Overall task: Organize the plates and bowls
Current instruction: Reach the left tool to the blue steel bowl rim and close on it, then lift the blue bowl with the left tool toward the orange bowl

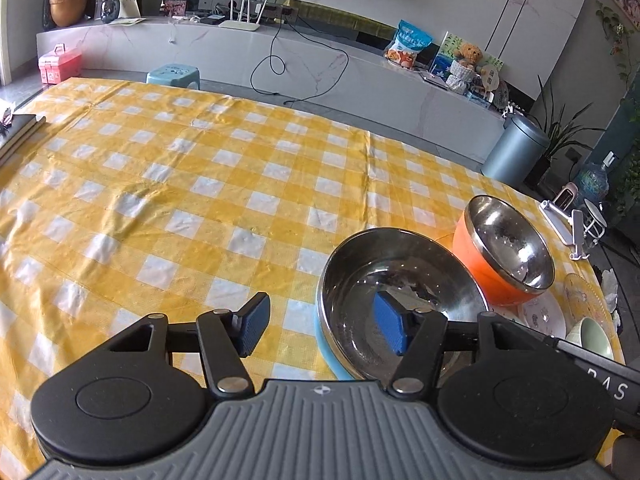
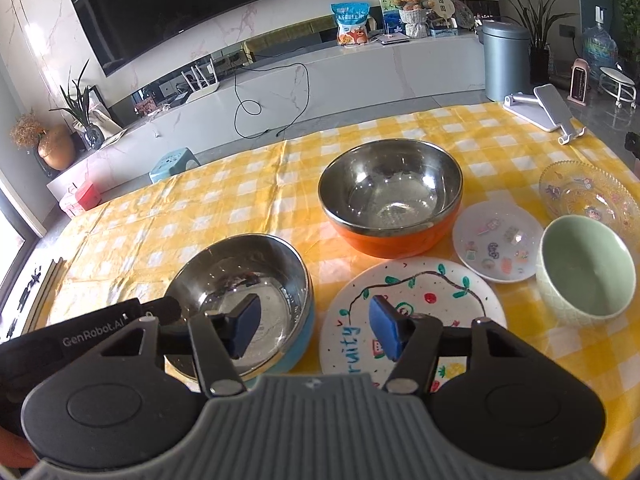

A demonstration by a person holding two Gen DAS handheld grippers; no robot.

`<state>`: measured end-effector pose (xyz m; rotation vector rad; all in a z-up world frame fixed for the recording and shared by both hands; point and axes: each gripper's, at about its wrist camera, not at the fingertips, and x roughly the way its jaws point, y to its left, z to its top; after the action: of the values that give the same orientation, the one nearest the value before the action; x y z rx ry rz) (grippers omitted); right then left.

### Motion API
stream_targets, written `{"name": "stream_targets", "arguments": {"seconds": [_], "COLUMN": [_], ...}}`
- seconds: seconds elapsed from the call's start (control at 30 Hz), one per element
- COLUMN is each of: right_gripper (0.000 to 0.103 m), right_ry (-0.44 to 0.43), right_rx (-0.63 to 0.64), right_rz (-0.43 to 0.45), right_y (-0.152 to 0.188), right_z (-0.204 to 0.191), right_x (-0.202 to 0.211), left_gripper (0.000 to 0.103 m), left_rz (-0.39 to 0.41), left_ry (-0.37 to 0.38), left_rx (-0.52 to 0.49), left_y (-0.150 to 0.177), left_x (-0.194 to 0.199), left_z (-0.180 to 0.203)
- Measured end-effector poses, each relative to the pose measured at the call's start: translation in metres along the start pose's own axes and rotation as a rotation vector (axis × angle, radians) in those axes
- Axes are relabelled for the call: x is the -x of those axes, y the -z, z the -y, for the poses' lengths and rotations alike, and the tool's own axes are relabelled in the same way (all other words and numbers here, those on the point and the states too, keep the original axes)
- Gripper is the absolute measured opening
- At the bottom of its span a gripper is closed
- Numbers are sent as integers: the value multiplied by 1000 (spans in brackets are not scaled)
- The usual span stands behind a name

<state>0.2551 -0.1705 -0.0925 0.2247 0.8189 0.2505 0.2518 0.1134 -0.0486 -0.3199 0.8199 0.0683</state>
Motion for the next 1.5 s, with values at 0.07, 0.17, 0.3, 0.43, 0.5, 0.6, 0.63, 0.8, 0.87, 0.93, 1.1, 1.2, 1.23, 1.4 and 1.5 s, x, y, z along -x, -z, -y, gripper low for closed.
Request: {"name": "stream_targets", "arguments": {"seconds": [0.07, 0.17, 0.3, 0.43, 0.5, 0.6, 0.63, 0.8, 0.87, 0.93, 1.1, 1.2, 1.23, 1.4, 1.5], "right_gripper": [52, 41, 24, 19, 13, 10, 10, 8, 8, 8, 8, 8, 8, 8, 8], "right_ry": [2, 0, -4, -16, -24, -7, -6, -10, -14, -22, -43, -53, -58, -74, -88], "right_rx": [1, -9, -20, -11, -7, -1, -6, -16, -14, -9, -9, -7, -7, -5, -10], "right_rz": [-10, -30, -49, -40, -41, -39, -41, -39, -32, -25, -23, -22, -21, -23, -34], "right_y": [0, 2, 5, 6, 6, 7, 7, 9, 10, 11, 21, 29, 33, 49, 58], "right_z": [-1, -1, 0, -2, -4, -6, -5, -3, -3, -5, -5, -5, -4, -1, 3], "right_x": [-6, -15, -22, -22, -22, -21, -20, -11, -3, 6, 31, 45, 51, 70, 78], "left_gripper": [57, 43, 26, 18, 18, 17, 17, 17, 17, 17, 17, 17, 17, 17, 17], "left_rz": [-19, -41, -63, -65, -67, -72, -74, -65, -56, -52, -42, -32, -29, -18, -19], "left_ry": [-1, 1, 1, 6, -2, -6, -8, -2, 2, 5, 8, 11, 11, 14, 13], "left_rx": [-1, -5, -23, -42, -51, -58, -59, -52, -43, -32, -23, -10, -5, 11, 19], "left_y": [2, 3, 5, 5, 5, 6, 6, 9, 11, 14, 25, 33, 36, 51, 60], "left_x": [-5, -12, -18, -18, -18, -16, -15, -2, 7, 17, 43, 58, 62, 81, 88], "left_z": [0, 1, 3, 7, 9, 10, 11, 10, 10, 9, 7, 5, 5, 2, 1]}}
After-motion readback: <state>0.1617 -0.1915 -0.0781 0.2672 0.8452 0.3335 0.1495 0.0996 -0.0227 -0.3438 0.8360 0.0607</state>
